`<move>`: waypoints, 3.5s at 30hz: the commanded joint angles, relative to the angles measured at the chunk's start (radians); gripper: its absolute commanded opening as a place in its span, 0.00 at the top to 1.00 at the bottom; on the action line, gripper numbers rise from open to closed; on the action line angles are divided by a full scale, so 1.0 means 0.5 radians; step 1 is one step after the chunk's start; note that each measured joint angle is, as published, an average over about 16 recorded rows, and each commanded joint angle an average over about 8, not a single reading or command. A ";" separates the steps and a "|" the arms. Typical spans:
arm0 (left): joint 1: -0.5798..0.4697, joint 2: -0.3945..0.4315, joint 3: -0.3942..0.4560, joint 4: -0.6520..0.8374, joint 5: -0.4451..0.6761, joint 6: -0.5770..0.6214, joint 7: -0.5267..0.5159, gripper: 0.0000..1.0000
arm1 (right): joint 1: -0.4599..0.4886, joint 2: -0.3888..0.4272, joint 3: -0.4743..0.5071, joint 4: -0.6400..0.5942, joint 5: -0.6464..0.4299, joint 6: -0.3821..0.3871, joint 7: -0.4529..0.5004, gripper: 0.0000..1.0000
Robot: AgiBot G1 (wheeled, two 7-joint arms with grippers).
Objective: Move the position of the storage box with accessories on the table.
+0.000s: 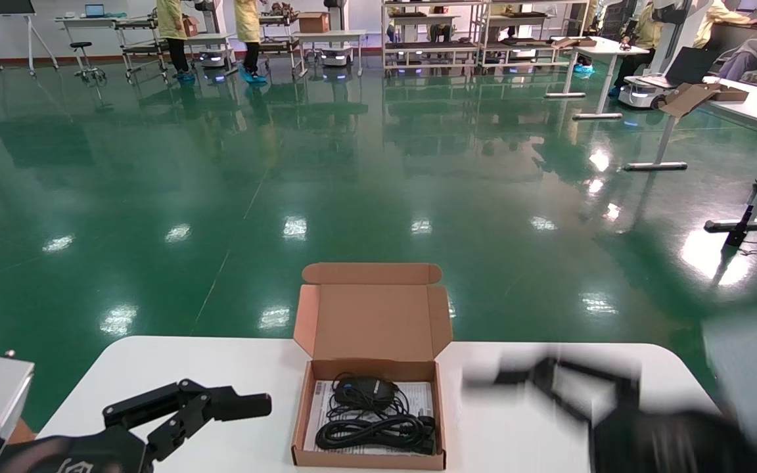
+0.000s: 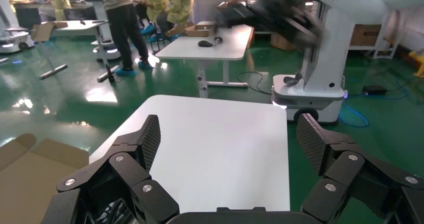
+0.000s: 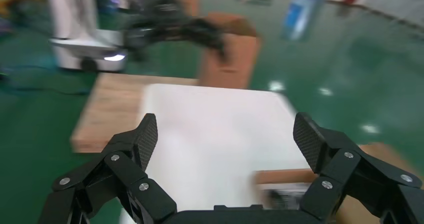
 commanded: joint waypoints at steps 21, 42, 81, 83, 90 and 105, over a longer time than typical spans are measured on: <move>0.000 0.000 0.000 0.000 0.000 0.000 0.000 0.00 | 1.113 -0.685 -0.637 -1.493 -1.013 0.185 0.398 0.00; 0.000 0.000 0.000 0.001 -0.001 -0.001 0.000 0.00 | 1.280 -0.862 -0.642 -2.078 -1.034 0.381 0.947 0.00; 0.000 0.000 0.000 0.001 -0.001 -0.001 0.000 0.00 | 0.897 -1.270 -0.742 -2.440 -1.191 0.801 1.225 0.00; 0.000 0.000 0.000 0.001 -0.001 -0.001 0.000 0.00 | 0.884 -1.281 -0.751 -2.439 -1.208 0.799 1.227 0.00; 0.000 0.000 0.000 0.001 -0.001 -0.001 0.000 0.00 | 0.829 -1.314 -0.791 -2.368 -1.283 0.859 1.285 0.00; 0.000 0.000 0.000 0.001 -0.001 -0.001 0.000 0.00 | 0.676 -1.333 -0.914 -1.946 -1.451 1.063 1.645 0.00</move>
